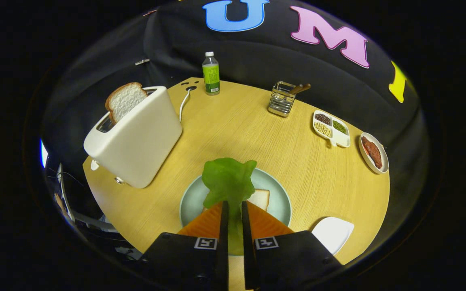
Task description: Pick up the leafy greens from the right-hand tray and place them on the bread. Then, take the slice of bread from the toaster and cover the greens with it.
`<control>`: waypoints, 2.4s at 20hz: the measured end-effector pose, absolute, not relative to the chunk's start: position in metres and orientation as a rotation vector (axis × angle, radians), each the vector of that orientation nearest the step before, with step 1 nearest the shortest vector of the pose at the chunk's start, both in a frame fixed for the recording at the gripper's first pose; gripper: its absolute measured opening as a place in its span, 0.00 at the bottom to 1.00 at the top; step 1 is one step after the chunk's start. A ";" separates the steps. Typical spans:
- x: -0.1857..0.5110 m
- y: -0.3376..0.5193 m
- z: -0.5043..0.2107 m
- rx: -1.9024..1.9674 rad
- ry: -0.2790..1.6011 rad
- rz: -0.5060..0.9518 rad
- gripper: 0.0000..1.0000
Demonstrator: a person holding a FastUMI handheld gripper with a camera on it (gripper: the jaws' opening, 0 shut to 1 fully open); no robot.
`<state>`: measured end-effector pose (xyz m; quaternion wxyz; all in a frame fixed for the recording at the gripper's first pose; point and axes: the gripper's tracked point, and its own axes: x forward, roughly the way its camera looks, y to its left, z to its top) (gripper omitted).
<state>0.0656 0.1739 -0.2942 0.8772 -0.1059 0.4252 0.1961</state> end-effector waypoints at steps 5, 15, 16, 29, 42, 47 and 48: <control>0.067 0.182 -0.298 -0.194 0.887 0.405 0.49; 0.069 0.197 -0.251 -0.142 0.780 0.423 1.00; 0.070 0.202 -0.242 -0.145 0.754 0.433 1.00; 0.067 0.337 -0.132 -0.124 0.510 0.636 1.00; 0.077 0.432 -0.172 -0.120 0.573 0.682 1.00; 0.103 0.436 -0.197 -0.118 0.588 0.601 0.99; 0.108 0.436 -0.201 -0.114 0.590 0.587 0.99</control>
